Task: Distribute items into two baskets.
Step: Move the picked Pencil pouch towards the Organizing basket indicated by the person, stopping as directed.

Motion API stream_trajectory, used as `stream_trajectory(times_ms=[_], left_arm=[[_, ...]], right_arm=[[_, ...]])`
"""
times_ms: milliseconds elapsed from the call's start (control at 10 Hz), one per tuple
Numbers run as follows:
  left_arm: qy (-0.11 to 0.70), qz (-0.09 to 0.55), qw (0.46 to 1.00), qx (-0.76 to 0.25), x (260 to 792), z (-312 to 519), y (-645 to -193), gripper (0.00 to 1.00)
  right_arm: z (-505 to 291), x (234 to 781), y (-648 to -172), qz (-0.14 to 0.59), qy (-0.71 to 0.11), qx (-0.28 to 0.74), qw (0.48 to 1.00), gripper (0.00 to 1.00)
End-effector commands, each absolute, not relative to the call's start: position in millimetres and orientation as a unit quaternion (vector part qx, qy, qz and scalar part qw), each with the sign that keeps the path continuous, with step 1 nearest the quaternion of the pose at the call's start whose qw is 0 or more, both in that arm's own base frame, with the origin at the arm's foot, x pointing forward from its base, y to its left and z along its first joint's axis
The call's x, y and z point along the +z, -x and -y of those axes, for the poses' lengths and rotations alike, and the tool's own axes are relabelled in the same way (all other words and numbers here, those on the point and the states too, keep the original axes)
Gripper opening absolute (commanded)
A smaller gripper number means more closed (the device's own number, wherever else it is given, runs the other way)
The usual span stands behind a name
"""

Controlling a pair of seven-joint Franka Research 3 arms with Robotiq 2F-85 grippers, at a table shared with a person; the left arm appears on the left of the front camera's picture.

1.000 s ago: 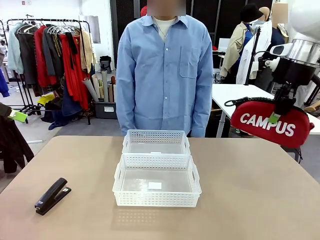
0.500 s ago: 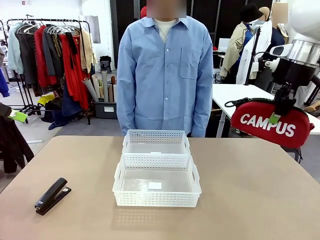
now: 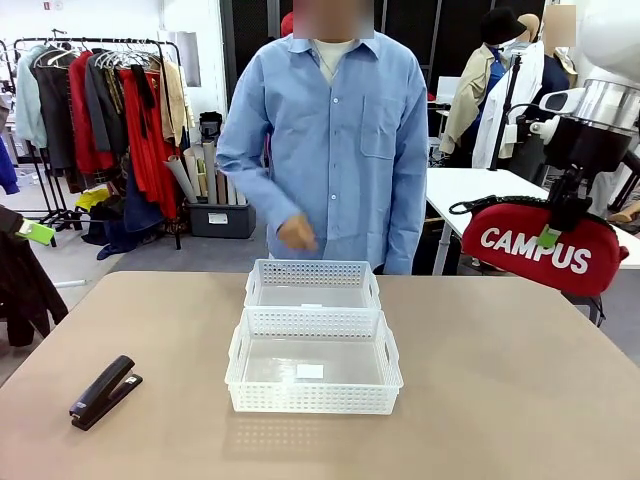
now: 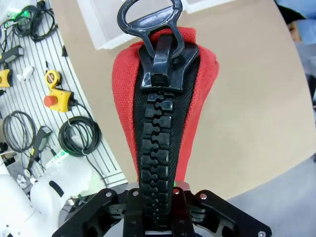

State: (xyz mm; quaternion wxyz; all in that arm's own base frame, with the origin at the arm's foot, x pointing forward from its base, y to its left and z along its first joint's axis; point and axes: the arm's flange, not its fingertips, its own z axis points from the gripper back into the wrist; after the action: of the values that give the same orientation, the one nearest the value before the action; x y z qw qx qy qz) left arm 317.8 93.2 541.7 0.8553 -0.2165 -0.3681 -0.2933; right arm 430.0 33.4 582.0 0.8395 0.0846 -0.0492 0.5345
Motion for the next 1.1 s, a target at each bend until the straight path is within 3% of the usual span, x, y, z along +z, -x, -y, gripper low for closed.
stream_trajectory(times_ms=[0, 1000], left_arm=[[0.222, 0.374, 0.85, -0.297, 541.9, -93.6, -317.9, 1.0], [0.222, 0.374, 0.85, -0.297, 541.9, -93.6, -317.9, 1.0]], right_arm=[[-34.4, 583.2, -430.4, 0.051, -0.083, 0.527, 0.845, 0.0], [-34.4, 583.2, -430.4, 0.051, -0.083, 0.527, 0.845, 0.0]])
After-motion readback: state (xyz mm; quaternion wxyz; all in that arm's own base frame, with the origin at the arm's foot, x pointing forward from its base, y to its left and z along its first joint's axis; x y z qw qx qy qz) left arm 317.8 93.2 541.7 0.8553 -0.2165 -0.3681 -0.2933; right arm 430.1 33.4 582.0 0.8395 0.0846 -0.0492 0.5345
